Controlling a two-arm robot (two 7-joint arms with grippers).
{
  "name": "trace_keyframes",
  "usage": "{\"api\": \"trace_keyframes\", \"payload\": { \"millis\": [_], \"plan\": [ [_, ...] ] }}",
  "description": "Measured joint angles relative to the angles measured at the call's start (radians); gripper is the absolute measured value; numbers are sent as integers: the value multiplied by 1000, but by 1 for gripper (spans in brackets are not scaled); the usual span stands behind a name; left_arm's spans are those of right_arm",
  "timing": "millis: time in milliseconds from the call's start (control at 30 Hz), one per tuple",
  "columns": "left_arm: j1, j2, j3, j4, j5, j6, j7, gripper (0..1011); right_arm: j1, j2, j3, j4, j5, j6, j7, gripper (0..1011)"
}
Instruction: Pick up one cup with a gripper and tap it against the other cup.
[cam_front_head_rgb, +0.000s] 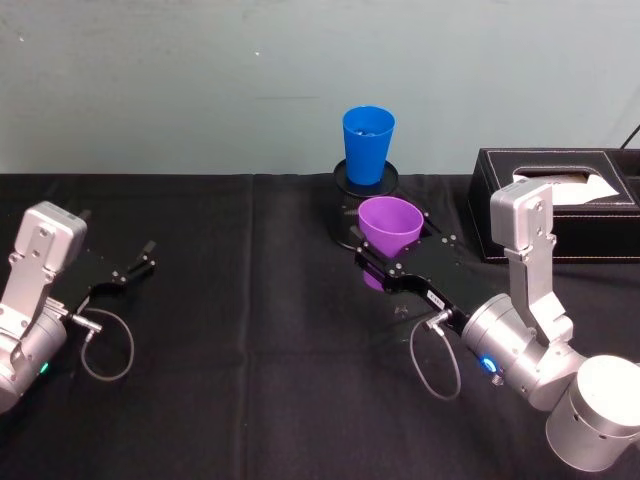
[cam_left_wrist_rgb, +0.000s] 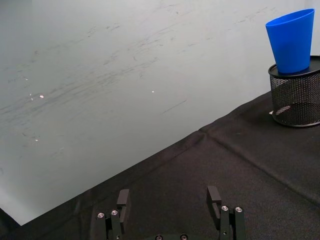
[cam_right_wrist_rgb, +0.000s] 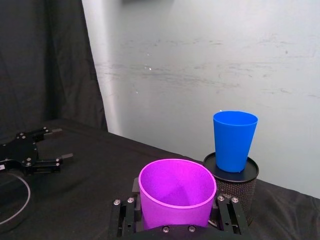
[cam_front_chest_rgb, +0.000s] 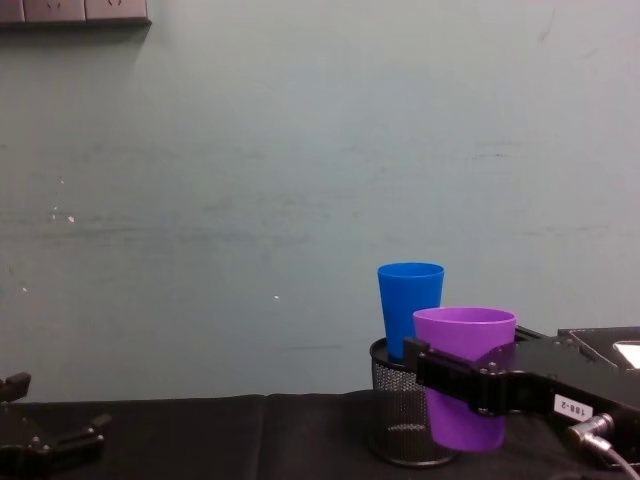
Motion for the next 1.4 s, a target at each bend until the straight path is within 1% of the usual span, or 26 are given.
{"api": "trace_keyframes", "payload": {
  "millis": [1400],
  "plan": [
    [0, 0, 0, 0, 0, 0, 0, 1000, 0, 0, 0, 0, 0, 0, 0, 734]
  ]
}}
